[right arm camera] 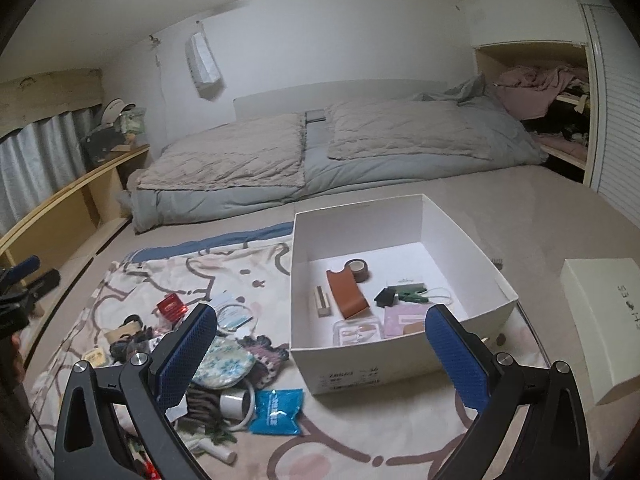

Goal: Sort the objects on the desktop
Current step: 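Move both open tools away from the shoebox back over the cluttered pile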

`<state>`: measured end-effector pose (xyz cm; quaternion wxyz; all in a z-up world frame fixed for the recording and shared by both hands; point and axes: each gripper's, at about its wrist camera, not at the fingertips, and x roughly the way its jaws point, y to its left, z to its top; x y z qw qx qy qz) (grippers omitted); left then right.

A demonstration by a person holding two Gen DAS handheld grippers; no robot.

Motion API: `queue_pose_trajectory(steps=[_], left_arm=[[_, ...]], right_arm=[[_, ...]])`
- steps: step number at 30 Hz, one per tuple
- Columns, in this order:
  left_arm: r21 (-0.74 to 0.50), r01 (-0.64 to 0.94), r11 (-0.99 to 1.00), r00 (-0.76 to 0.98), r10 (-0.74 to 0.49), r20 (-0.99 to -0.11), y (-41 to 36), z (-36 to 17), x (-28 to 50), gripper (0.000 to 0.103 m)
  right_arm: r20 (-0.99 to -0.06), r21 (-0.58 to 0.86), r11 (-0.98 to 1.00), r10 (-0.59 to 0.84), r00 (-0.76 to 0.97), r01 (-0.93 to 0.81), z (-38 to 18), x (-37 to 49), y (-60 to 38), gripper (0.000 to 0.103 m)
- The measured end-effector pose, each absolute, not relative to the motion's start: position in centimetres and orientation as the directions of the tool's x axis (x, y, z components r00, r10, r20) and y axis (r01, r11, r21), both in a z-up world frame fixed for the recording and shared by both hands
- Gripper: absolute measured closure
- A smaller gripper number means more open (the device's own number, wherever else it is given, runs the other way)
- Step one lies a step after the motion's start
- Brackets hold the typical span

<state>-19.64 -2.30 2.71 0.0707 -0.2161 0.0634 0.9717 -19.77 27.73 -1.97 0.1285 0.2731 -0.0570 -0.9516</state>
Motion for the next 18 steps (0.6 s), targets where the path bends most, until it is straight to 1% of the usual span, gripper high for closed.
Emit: queue_pose_trajectory(steps=[4, 8, 11, 14, 18], left_arm=[[0.056, -0.129, -0.990, -0.905, 0.095, -0.415, -4.8, 3.0, -18.6, 0.000], [0.030, -0.070, -0.997, -0.920, 0.053, -0.388, -7.3, 3.2, -17.4, 0.000], [0.040, -0.012, -0.999, -0.935, -0.003, -0.355, -9.0, 3.2, -16.0, 0.000], [0.052, 0.016, -0.999, -0.945, -0.032, -0.326, -10.4, 2.9, -14.4, 0.000], [0.059, 0.060, -0.996, -0.945, -0.076, -0.317, -12.3, 2.0, -12.6, 0.000]], right_arm=[[-0.500, 0.180, -0.958, -0.283, -0.818, 0.222, -2.0, -19.0, 27.5, 0.000], [-0.489, 0.174, -0.956, -0.292, -0.822, 0.236, -2.0, -18.1, 27.0, 0.000], [-0.481, 0.164, -0.954, -0.299, -0.824, 0.251, -2.1, -17.5, 26.4, 0.000], [-0.478, 0.154, -0.951, -0.308, -0.823, 0.267, -2.5, -16.9, 25.6, 0.000], [-0.485, 0.130, -0.949, -0.314, -0.816, 0.288, -3.4, -16.4, 24.5, 0.000]])
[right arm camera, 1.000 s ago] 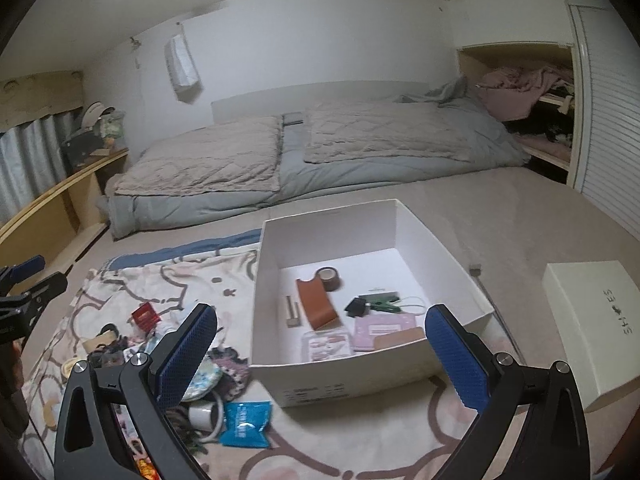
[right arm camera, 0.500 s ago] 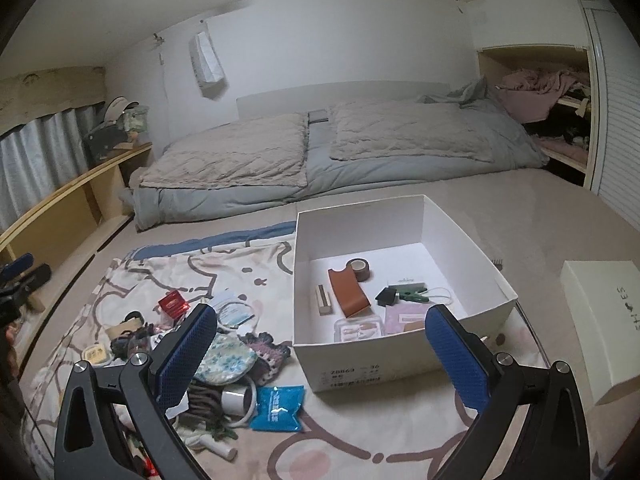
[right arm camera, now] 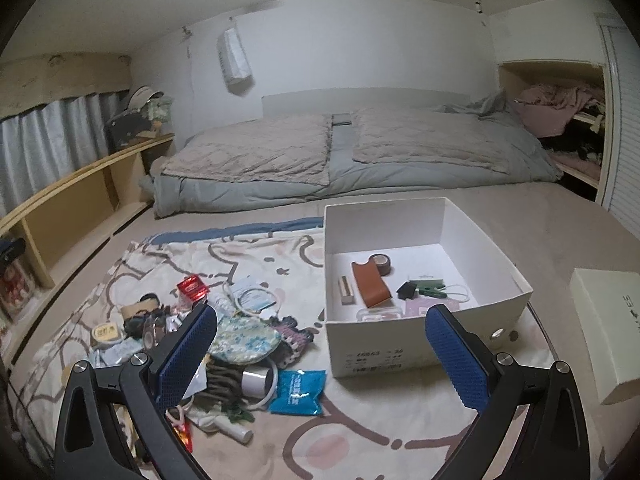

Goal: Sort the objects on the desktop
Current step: 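Move both open tools away from the shoebox back over the cluttered pile, then lower the left tool onto the pointed wooden piece on the blanket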

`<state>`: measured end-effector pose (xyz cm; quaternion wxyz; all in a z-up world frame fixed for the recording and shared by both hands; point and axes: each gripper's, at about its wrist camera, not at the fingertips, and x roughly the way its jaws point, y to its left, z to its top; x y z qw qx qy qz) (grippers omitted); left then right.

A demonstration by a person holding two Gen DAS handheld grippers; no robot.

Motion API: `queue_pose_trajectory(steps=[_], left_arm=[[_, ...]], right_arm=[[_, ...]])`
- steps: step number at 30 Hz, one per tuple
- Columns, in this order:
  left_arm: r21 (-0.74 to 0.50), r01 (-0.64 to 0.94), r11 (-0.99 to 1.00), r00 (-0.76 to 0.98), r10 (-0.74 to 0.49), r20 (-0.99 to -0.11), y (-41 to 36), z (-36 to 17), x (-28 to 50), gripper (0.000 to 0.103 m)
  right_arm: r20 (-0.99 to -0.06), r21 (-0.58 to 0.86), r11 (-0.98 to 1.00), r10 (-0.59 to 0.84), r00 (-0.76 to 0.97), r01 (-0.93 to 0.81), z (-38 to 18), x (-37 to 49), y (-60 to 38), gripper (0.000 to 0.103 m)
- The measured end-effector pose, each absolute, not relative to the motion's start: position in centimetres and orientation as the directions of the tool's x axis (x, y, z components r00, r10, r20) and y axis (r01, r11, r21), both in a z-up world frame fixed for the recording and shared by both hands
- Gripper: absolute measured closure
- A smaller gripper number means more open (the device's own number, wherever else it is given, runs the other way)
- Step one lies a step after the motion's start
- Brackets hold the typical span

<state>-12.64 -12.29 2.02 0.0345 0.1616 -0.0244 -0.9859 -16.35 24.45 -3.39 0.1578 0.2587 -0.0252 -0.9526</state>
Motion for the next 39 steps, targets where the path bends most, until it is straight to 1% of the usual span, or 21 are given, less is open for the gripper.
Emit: queue_pose_trajectory(steps=[3, 9, 13, 18, 22, 27, 32, 39], left_arm=[[0.038, 0.086, -0.996, -0.936, -0.094, -0.339, -13.5, 0.6, -11.9, 0.000], [0.007, 0.144, -0.990, -0.885, -0.132, -0.447, -15.3, -4.0, -12.1, 0.000], [-0.020, 0.173, -0.985, -0.862, -0.141, -0.486, -16.1, -6.2, -11.6, 0.000], [-0.016, 0.197, -0.980, -0.820, -0.156, -0.551, -16.6, -9.3, -11.1, 0.000], [-0.020, 0.194, -0.981, -0.778, -0.142, -0.612, -16.5, -11.6, -10.8, 0.000], [-0.025, 0.190, -0.981, -0.740, -0.126, -0.660, -16.0, -13.8, -10.3, 0.000], [-0.033, 0.193, -0.981, -0.706, -0.116, -0.699, -15.8, -15.9, -9.6, 0.000], [-0.107, 0.141, -0.984, -0.663, -0.014, -0.748, -15.0, -18.0, -8.9, 0.000]], right_arm=[[-0.497, 0.132, -0.948, -0.317, -0.808, 0.291, -4.2, -16.1, 23.8, 0.000], [-0.542, 0.131, -0.946, -0.318, -0.778, 0.295, -6.1, -16.3, 22.7, 0.000], [-0.570, 0.126, -0.948, -0.310, -0.761, 0.293, -7.2, -16.1, 22.2, 0.000], [-0.607, 0.116, -0.950, -0.299, -0.736, 0.290, -8.8, -15.9, 21.6, 0.000], [-0.650, 0.135, -0.944, -0.315, -0.691, 0.302, -10.6, -15.9, 20.7, 0.000], [-0.709, 0.141, -0.931, -0.332, -0.622, 0.337, -13.1, -16.0, 18.4, 0.000], [-0.761, 0.178, -0.922, -0.351, -0.546, 0.344, -15.7, -17.0, 16.1, 0.000], [-0.791, 0.195, -0.924, -0.346, -0.505, 0.328, -17.6, -19.0, 13.5, 0.000]])
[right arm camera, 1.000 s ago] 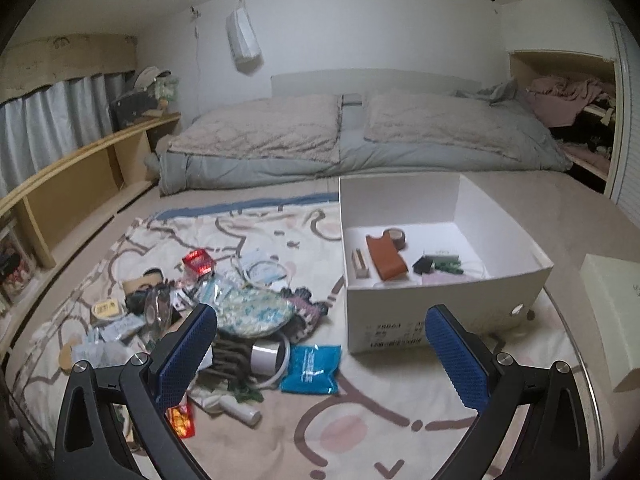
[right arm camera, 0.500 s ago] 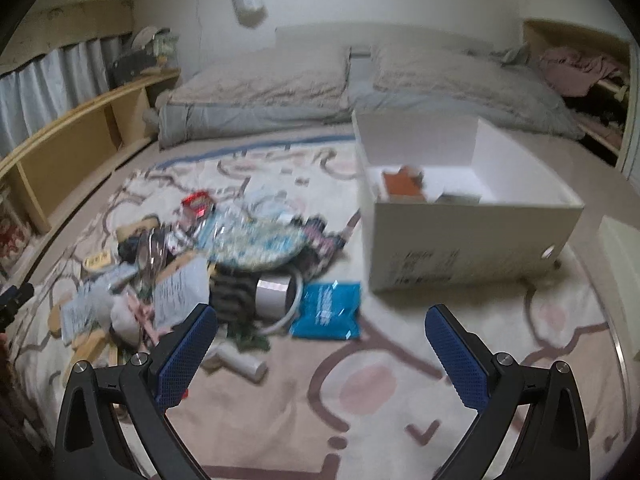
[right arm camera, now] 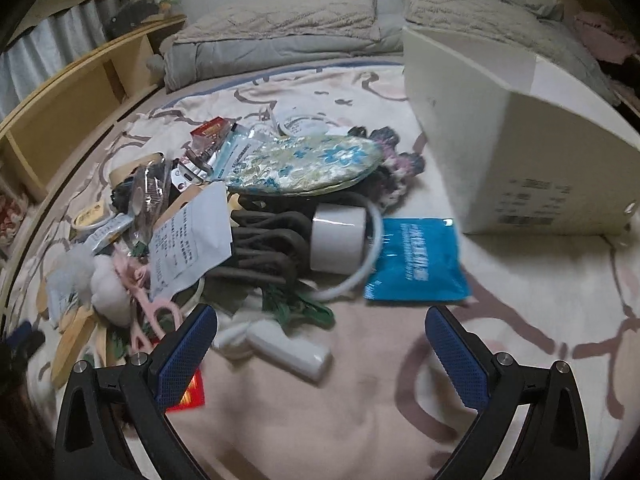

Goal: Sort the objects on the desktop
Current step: 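Lower the left tool onto the pointed wooden piece on the blanket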

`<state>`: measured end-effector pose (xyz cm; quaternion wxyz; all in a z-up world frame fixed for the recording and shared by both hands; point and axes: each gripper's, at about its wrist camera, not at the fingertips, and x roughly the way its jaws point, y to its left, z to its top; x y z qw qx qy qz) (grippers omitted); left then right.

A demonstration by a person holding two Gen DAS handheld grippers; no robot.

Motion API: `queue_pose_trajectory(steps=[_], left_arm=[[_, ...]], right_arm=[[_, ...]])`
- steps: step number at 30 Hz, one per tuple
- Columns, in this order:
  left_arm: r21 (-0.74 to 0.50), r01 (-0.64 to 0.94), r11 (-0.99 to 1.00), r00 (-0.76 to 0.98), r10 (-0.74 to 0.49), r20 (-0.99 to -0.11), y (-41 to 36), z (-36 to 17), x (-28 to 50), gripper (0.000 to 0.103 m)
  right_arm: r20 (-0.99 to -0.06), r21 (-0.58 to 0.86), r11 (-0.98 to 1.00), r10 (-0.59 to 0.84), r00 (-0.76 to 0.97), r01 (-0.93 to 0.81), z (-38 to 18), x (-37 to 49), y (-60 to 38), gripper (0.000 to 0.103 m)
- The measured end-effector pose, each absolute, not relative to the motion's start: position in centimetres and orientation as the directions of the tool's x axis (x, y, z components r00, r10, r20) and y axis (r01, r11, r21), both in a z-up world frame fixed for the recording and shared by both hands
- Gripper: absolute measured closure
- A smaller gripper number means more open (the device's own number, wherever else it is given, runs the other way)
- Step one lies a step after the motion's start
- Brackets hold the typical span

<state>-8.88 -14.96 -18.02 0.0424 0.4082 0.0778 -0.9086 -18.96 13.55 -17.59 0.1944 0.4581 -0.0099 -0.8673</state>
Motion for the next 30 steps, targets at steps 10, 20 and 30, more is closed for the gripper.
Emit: queue_pose_trajectory(steps=[10, 20, 30], left_arm=[[-0.095, 0.146, -0.985, -0.682, -0.030, -0.731, -14.3, -19.2, -8.1, 0.000], [-0.109, 0.164, -0.980, -0.696, -0.037, -0.717, -14.4, -19.4, -7.9, 0.000], [-0.104, 0.170, -0.980, -0.706, -0.047, -0.707, -14.4, -19.4, -7.9, 0.000]], right_arm=[[-0.797, 0.198, -0.939, -0.321, -0.512, 0.281, -19.8, -18.6, 15.4, 0.000], [-0.792, 0.174, -0.949, -0.293, -0.535, 0.262, -19.7, -17.5, 17.6, 0.000], [-0.801, 0.153, -0.970, -0.233, -0.552, 0.187, -19.7, -16.7, 21.9, 0.000]])
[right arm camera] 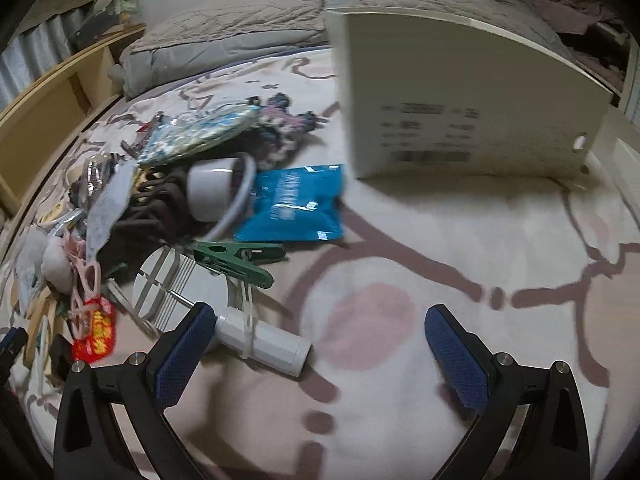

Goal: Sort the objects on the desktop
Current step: 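Lower the left tool onto the pointed wooden piece on the blanket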

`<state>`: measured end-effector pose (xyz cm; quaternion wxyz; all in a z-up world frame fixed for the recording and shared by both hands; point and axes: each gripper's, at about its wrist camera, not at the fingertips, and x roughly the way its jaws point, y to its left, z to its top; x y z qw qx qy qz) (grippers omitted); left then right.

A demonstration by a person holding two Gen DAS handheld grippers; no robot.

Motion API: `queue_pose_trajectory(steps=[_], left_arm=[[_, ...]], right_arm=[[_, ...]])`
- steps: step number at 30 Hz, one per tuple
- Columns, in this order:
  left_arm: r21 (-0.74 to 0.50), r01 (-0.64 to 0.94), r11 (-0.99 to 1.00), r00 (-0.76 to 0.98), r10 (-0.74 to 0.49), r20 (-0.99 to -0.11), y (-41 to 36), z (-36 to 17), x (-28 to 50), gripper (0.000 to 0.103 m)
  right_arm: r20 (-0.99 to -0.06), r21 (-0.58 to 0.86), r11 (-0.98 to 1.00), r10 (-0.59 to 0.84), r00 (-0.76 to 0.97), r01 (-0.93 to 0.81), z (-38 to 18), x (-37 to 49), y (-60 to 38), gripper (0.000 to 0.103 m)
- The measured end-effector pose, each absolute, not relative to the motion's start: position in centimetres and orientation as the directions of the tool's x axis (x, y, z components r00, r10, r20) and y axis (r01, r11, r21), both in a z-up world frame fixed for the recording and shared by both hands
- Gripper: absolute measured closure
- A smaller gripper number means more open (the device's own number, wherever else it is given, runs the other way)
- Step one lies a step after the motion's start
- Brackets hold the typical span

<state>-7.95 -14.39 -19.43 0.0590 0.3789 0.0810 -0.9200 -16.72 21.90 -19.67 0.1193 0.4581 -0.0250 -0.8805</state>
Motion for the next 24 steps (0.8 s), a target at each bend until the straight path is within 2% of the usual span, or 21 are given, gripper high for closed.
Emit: queue_pose_trajectory(steps=[7, 15, 22, 24], left_arm=[[-0.102, 0.168, -0.981, -0.709, -0.048, -0.703, -14.3, -19.3, -7.9, 0.000], [-0.147, 0.122, -0.982, -0.714, 0.016, -0.700, -14.1, -19.0, -7.5, 0.001], [-0.185, 0.086, -0.979, -0.708, 0.071, -0.702, -13.1, -18.8, -7.7, 0.003], [-0.202, 0.069, -0.977, -0.708, 0.095, -0.700, -12.7, -18.7, -7.9, 0.008]], right_arm=[[-0.809, 0.147, -0.978, -0.205, -0.551, 0.148, -19.7, -15.7, 24.9, 0.000], [-0.811, 0.163, -0.979, -0.203, -0.549, 0.121, -19.9, -15.0, 27.9, 0.000], [-0.740, 0.187, -0.980, -0.187, -0.646, 0.069, -20.9, -13.6, 27.8, 0.000], [-0.728, 0.190, -0.979, -0.188, -0.660, 0.069, -21.1, -13.4, 27.9, 0.000]])
